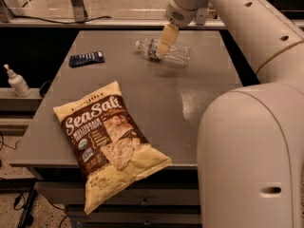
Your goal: Place water bottle upright
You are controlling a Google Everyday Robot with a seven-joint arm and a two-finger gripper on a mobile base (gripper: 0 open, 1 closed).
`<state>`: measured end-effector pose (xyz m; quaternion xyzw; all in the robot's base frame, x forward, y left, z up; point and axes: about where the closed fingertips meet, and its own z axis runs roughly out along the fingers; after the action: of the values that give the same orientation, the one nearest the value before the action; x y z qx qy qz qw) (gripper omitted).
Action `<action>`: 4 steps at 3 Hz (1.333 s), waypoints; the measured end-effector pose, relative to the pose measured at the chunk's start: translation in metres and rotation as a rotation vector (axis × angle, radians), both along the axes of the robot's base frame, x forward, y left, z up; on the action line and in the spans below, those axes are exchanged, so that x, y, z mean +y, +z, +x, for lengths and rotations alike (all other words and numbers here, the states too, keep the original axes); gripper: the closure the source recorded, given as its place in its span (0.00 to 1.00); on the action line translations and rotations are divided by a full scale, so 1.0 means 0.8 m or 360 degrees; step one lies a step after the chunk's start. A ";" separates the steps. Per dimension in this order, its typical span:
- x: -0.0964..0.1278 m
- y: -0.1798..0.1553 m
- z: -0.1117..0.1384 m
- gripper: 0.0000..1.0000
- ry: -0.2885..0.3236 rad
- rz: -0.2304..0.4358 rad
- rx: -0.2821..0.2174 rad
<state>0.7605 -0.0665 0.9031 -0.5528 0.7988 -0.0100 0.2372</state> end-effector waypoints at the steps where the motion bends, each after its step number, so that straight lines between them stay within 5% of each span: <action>1: 0.001 -0.016 0.017 0.00 -0.0077 0.0065 0.0029; 3: 0.036 -0.026 0.024 0.00 -0.0167 0.0163 0.0141; 4: 0.043 -0.045 0.021 0.00 -0.0165 0.0132 0.0189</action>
Offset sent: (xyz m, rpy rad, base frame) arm 0.0279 0.0267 -0.0074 0.1402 0.0935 -0.1348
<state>0.7774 -0.0324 0.8674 -0.4999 0.8388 0.0437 0.2113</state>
